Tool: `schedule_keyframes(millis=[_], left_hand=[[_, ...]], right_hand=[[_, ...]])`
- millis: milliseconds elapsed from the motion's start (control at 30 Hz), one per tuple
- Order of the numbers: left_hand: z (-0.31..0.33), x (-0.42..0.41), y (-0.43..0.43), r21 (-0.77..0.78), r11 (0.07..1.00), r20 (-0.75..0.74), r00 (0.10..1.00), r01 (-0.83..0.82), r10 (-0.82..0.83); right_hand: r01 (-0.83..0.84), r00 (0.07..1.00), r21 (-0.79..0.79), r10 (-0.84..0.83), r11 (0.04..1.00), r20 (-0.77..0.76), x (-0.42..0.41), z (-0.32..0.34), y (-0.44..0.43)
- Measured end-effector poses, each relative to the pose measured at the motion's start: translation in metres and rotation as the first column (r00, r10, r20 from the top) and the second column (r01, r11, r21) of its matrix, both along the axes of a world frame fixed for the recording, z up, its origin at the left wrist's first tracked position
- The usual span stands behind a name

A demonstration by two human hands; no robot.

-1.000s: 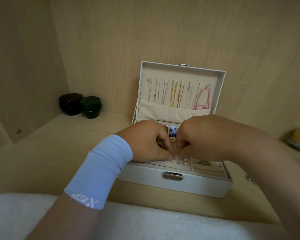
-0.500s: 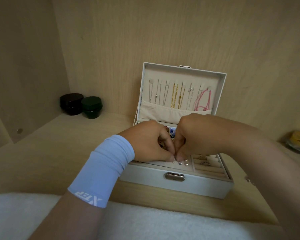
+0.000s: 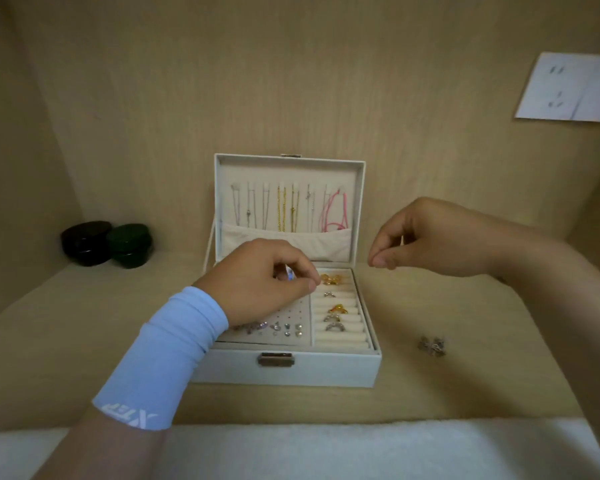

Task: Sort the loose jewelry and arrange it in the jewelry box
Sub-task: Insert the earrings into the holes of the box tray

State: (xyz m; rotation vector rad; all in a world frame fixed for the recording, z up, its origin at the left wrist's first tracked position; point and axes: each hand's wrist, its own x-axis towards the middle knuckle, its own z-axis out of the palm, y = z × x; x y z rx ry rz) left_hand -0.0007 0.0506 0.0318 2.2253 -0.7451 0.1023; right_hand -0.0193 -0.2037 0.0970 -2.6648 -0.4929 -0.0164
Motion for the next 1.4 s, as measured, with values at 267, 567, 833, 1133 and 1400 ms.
schedule_keyframes(millis=[267,567,833,1133,1400], left_hand=[[0.009,-0.004,-0.110,0.254,0.963,0.009,0.995,0.093,-0.099],[-0.025,0.007,-0.184,0.530,0.840,-0.113,0.991,0.119,-0.069],[-0.031,0.012,-0.185,0.522,0.849,-0.106,0.994,0.075,-0.023],[-0.033,0.011,-0.180,0.348,0.937,-0.144,0.989,0.025,0.027],[-0.023,0.014,-0.161,0.139,0.987,-0.109,0.989,-0.082,0.098]], right_hand=[[0.121,0.964,-0.311,-0.186,0.943,-0.188,0.001,-0.065,-0.081],[0.055,0.953,-0.083,-0.077,0.995,-0.293,0.008,-0.099,-0.107],[0.024,0.930,0.055,-0.002,0.998,-0.368,0.012,-0.107,-0.108],[0.067,0.960,0.219,-0.003,0.973,-0.281,0.009,-0.107,-0.109],[0.146,0.966,0.550,0.001,0.822,-0.258,0.008,-0.108,-0.100]])
